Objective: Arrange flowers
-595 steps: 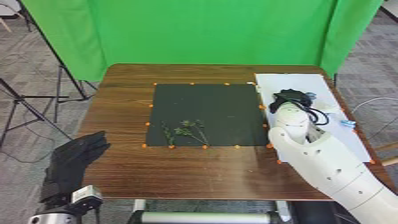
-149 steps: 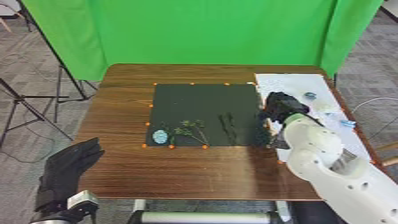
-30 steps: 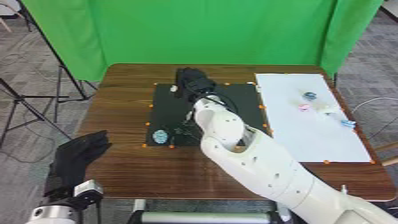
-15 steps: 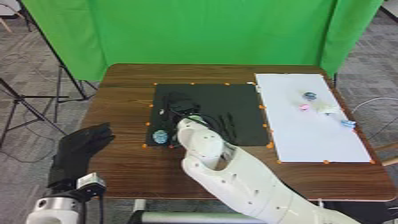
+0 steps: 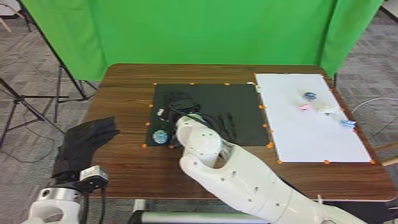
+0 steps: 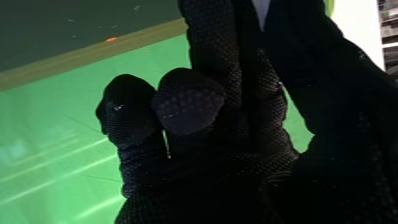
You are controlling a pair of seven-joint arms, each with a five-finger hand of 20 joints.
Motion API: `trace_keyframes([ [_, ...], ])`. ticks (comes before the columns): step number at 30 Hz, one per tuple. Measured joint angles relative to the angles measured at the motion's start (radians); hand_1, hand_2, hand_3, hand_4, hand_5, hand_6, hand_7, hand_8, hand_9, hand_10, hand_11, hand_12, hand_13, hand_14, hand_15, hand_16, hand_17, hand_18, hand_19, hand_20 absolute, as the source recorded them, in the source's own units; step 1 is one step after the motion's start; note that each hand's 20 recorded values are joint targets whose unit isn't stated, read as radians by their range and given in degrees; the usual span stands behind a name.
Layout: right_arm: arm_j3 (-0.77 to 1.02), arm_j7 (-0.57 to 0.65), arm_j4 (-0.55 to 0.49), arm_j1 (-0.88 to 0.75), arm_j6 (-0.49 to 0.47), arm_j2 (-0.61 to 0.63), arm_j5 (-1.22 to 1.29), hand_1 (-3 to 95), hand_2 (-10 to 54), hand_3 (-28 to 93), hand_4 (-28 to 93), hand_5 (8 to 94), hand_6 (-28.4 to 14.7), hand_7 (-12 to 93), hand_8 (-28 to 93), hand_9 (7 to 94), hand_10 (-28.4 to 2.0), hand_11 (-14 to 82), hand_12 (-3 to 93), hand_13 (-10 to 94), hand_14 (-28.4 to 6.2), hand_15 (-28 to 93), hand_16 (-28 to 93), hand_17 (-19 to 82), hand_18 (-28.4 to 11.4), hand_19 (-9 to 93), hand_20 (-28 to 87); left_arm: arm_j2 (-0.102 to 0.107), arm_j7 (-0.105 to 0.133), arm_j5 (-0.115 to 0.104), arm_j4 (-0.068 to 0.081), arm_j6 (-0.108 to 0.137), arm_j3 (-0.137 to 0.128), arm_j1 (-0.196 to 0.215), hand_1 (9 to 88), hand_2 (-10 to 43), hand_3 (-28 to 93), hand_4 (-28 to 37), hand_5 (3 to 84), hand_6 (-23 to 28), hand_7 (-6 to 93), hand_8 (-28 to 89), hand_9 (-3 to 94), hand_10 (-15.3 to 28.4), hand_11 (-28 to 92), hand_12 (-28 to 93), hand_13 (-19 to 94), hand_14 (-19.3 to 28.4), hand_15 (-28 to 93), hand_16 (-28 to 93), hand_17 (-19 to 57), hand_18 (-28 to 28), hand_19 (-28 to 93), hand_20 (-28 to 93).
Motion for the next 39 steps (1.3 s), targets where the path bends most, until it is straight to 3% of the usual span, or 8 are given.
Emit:
trace_keyframes([
  [17,0.017,0.006,-0.003,-0.016,-0.032,-0.007,0.016,42.0,-7.4,72,-28,68.9,-3.4,32,4,76.4,-13.4,33.2,19.8,75,-7.5,77,26,54,-16.0,93,40,0.007,0.006,-0.002,0.005,-0.001,0.018,-0.011,28.2,6.0,82,-17.0,53.0,15.3,20.9,-11,43.1,22.5,38,10,29,28.1,66,-14,-8.1,23.4,60,14],
  [22,-0.010,0.017,-0.002,-0.004,0.036,-0.002,0.031,41.4,-6.1,73,-28,68.4,-3.7,31,3,75.7,-13.5,32.6,19.4,75,-7.3,77,26,55,-15.8,93,40,0.007,-0.024,0.008,0.007,-0.010,0.018,-0.025,28.2,5.9,82,-17.1,53.0,15.2,21.0,-10,43.2,22.5,38,10,29,28.0,66,-14,-8.1,23.4,60,14],
  [26,-0.038,0.025,-0.002,0.015,0.103,0.005,0.037,40.6,-5.8,74,-28,67.4,-4.0,30,1,74.4,-14.0,30.9,18.7,75,-7.4,77,26,55,-15.5,93,41,0.006,-0.033,0.014,0.010,-0.018,0.018,-0.033,28.2,5.9,82,-17.2,53.0,15.3,21.0,-11,43.2,22.5,38,10,29,28.1,66,-14,-8.1,23.4,60,14],
  [31,-0.050,0.030,-0.003,0.041,0.113,0.011,0.049,39.3,-5.4,75,-28,66.9,-4.2,28,-4,73.6,-14.3,29.0,18.0,74,-7.5,77,26,54,-15.5,93,41,-0.007,-0.050,0.027,0.011,-0.031,0.012,-0.034,28.2,5.9,82,-17.2,53.1,15.3,21.0,-11,43.2,22.6,38,10,29,28.1,66,-14,-8.1,23.4,60,14],
  [36,-0.047,0.025,-0.008,0.052,0.113,0.012,0.057,37.2,-4.0,77,-28,67.1,-3.9,28,-11,73.3,-14.4,28.1,17.8,74,-7.6,78,25,54,-15.5,93,41,-0.008,-0.045,0.024,0.012,-0.030,0.015,-0.033,28.3,5.9,82,-17.2,53.0,15.3,21.0,-10,43.1,22.6,38,10,29,28.2,66,-14,-8.1,23.4,60,14],
  [39,-0.041,0.014,-0.009,0.053,0.107,0.010,0.055,30.8,1.1,77,-28,67.4,-5.3,26,-13,72.4,-15.4,26.4,17.4,73,-8.9,77,25,54,-16.3,93,41,0.007,-0.010,0.004,0.011,-0.017,0.029,-0.030,28.3,6.0,82,-17.2,53.1,15.3,21.0,-11,43.2,22.6,38,10,29,28.3,66,-14,-8.1,23.4,60,14],
])
